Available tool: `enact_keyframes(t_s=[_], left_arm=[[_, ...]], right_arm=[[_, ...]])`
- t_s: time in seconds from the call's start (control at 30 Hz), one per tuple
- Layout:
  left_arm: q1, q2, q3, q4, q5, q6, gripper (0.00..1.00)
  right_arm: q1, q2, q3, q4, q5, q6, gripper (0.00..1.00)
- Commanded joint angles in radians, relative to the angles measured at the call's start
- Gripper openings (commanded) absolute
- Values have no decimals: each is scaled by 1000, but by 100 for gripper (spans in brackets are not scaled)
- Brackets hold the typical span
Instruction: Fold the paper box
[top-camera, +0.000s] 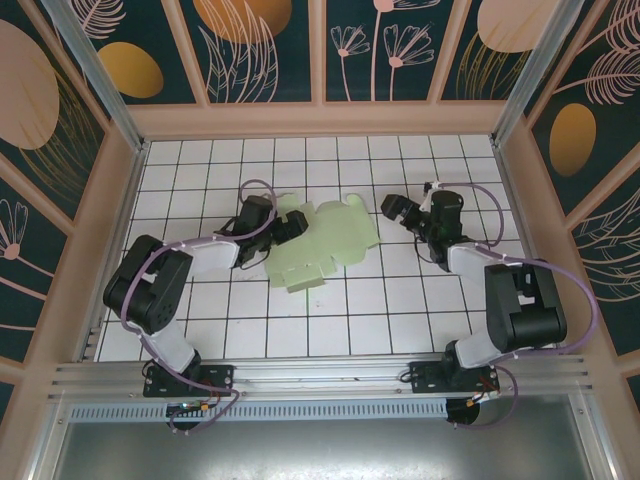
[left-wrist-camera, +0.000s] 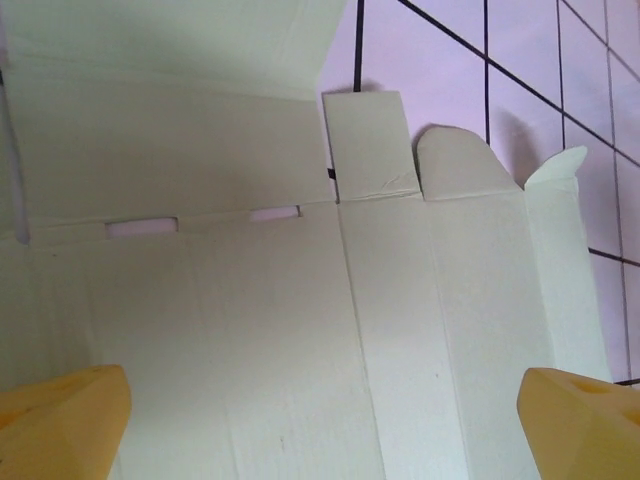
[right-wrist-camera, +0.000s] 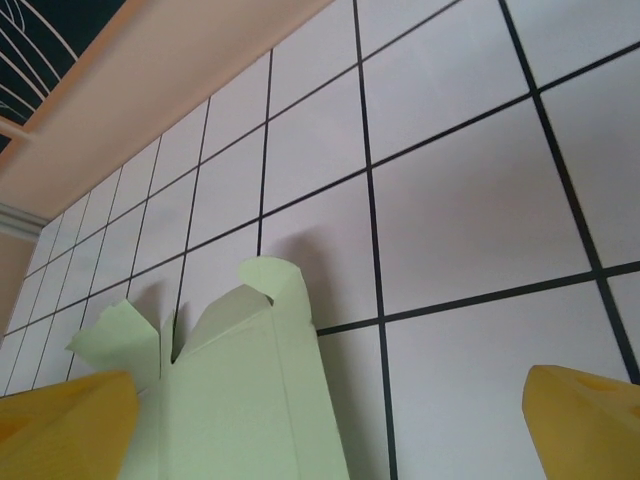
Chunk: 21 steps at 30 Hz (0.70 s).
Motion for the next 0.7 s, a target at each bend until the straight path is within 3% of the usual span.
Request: enact_keyframes(t_s=[0.0,0.13,0.23,0.5,0.67], left_arm=[[22,17,117,-136,-82,94,98],[47,46,160,-161,-74,81,97],[47,32,137,-151,-62,61,97],[48,-135,-18,-134,-125,30,96],[47,-193,-63,-134,-147,22,96]], right_arm=[[25,6,19,36,-30,16,99],[24,9,16,24,-24,-21,97],[14,81,84,-32,-88,-95,93],[-3,399,431,-285,-335,-312,80],[5,544,585,-417,-401,-352,64]])
